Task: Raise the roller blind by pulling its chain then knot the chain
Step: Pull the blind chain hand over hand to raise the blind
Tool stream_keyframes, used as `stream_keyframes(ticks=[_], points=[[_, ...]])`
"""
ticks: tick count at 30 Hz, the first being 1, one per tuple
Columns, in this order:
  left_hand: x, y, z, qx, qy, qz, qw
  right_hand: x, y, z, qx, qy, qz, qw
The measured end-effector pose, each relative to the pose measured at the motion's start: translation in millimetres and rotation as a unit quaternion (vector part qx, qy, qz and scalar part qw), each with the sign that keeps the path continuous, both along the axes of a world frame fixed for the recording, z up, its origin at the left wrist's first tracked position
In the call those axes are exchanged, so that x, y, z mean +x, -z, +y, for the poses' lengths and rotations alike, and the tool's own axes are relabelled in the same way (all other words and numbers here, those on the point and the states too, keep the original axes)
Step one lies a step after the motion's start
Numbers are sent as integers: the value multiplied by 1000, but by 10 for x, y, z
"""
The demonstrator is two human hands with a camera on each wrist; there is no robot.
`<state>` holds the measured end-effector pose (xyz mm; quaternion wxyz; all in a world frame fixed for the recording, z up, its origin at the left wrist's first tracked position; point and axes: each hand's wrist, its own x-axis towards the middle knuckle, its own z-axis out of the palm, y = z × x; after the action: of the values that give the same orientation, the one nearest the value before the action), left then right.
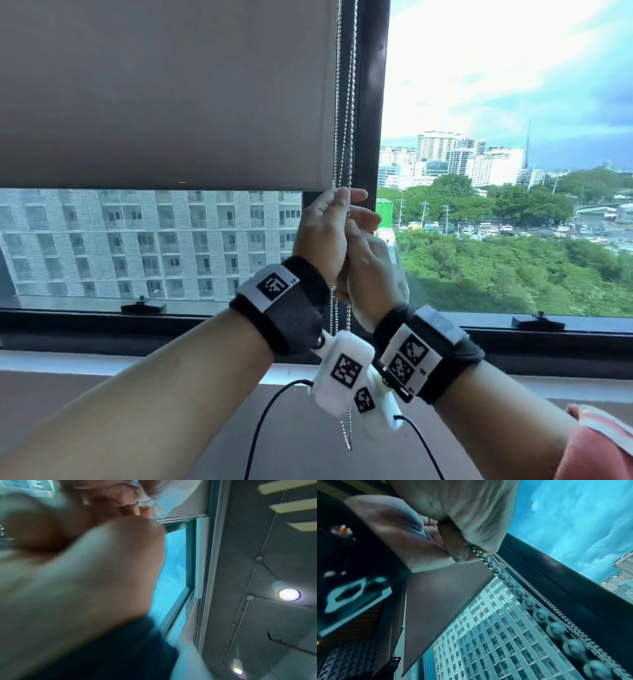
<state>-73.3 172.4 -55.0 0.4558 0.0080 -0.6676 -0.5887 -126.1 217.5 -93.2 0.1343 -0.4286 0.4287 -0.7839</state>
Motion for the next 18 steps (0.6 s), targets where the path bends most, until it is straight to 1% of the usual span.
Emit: stream_keyframes(ticks=[2, 4, 7, 8, 10, 12, 13, 15, 18], points=[[-18, -6, -23, 12, 25, 3, 1000, -14, 135, -10, 32, 2, 3, 999], [-47, 31, -55, 25, 51, 3, 998, -17, 237, -36, 43, 2, 12, 999], [-58, 70, -119, 28, 69, -1, 997, -37, 347, -76, 57, -20, 8, 998], [-48, 71, -156, 27, 74, -3, 997, -63, 385, -75, 78, -24, 20, 996], [-13, 58, -246, 19, 73, -11, 997, -145, 443, -70, 147, -15, 68, 987], [28, 61, -329, 9, 60, -20, 998, -222, 442, -38, 214, 25, 123, 969], [40, 69, -358, 6, 52, -21, 998, -250, 410, -8, 229, 48, 140, 962], [58, 82, -377, 4, 45, -22, 999, -312, 294, 11, 208, 88, 144, 963], [51, 102, -344, 13, 57, -21, 998, -304, -16, 10, 141, 136, 142, 970]])
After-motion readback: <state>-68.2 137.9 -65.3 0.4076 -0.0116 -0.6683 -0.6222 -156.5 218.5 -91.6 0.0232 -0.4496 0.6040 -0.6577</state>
